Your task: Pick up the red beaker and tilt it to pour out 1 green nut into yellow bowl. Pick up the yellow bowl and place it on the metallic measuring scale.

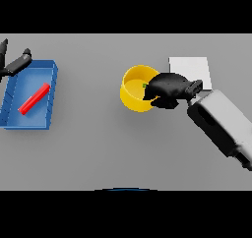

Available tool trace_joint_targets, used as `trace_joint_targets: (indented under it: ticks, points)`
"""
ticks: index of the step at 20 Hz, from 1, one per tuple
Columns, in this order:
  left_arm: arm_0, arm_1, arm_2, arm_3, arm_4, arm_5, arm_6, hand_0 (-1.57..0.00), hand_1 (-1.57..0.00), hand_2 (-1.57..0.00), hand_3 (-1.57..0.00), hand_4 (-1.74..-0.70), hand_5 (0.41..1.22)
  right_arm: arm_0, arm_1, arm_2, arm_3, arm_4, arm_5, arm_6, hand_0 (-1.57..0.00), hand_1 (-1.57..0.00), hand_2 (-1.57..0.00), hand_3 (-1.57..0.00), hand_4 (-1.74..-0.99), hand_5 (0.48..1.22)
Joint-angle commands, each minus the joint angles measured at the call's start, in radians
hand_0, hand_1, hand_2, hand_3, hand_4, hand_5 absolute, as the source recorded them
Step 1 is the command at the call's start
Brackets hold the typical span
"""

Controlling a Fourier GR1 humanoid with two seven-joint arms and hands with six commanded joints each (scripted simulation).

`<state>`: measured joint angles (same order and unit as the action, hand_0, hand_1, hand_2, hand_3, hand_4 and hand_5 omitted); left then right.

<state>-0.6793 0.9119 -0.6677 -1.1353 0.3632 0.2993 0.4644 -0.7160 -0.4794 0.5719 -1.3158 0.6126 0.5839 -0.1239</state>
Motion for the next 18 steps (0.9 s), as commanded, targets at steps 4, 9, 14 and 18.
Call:
trace_joint_targets:
  ticks: [4,9,14,18]
  points:
    - [-0.003,0.009,0.005,-0.002,0.001,-0.003,0.001,0.00,0.00,0.00,0.00,-0.79,0.753,-0.026,-0.042,-0.024,0.054,0.025,-0.058,0.026,-1.51,-1.55,-1.57,-1.32,-1.723,1.220]
    - [-0.010,0.008,0.011,0.012,0.006,-0.007,0.014,0.00,0.00,0.00,0.00,-0.80,0.757,-0.059,-0.092,-0.053,0.145,0.029,-0.105,0.004,-1.55,-1.56,-1.57,-1.41,-1.725,1.221]
    - [-0.003,0.008,0.014,0.016,0.010,-0.016,-0.003,0.00,0.00,0.00,0.00,-0.80,0.753,-0.110,-0.101,-0.055,0.263,0.042,-0.143,-0.019,-1.56,-1.57,-1.57,-1.27,-1.723,1.221]
    - [0.010,0.022,0.020,-0.022,0.022,0.008,0.032,0.00,0.00,0.00,0.00,-0.82,0.762,-0.120,-0.103,-0.069,0.407,0.057,-0.199,0.003,-1.54,-1.46,-1.53,-1.45,-1.727,1.221]
